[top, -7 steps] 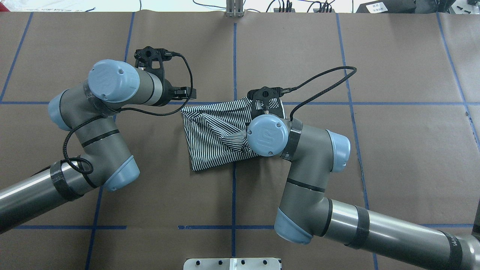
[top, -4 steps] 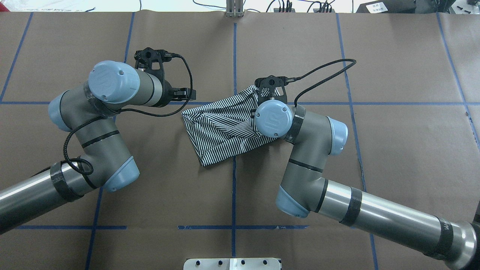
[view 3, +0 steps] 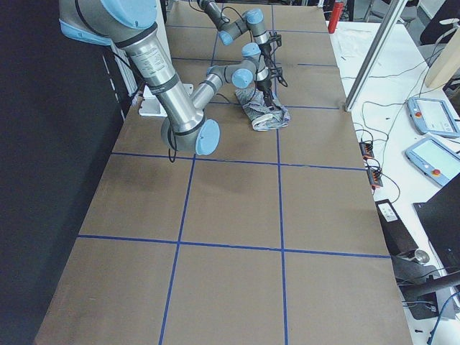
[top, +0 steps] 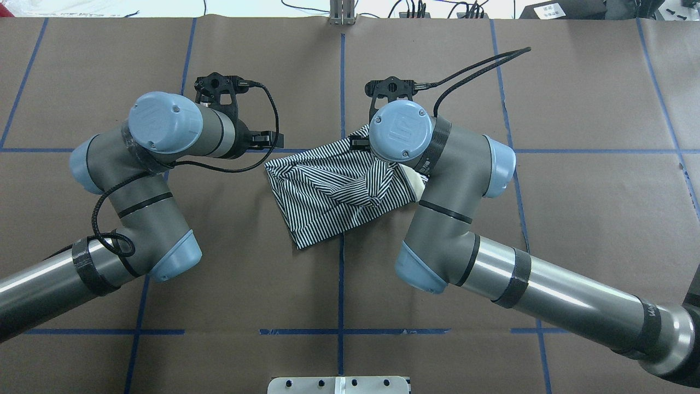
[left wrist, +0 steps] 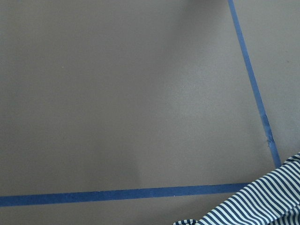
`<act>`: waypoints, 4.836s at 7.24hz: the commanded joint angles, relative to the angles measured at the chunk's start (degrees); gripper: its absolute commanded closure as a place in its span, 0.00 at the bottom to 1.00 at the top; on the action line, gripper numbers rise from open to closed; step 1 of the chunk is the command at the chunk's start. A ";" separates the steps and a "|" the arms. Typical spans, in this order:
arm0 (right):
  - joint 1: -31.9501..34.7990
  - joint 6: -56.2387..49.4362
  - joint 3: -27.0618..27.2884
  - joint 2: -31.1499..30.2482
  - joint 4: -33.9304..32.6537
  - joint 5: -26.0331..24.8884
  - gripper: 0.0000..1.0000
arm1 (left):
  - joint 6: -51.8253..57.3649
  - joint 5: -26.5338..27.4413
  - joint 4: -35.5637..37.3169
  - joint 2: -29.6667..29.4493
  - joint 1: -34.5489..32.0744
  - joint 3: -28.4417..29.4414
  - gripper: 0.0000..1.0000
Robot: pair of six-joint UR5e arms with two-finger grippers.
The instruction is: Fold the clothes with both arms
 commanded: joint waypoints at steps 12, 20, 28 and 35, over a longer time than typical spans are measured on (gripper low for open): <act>-11.31 4.44 3.57 -3.17 -2.20 -9.22 0.41 | 0.00 0.00 -0.53 0.45 0.13 0.13 0.00; -6.93 7.60 -1.93 3.21 -2.28 -9.13 1.00 | -0.09 0.00 -0.53 0.45 0.22 0.04 0.00; 1.52 13.41 -29.49 14.59 6.24 -8.87 0.62 | -0.26 0.00 -0.53 0.45 0.31 0.22 0.00; 13.80 -3.95 -12.93 13.82 -9.36 14.54 0.00 | 0.33 -0.35 1.39 0.54 -0.12 -3.89 0.00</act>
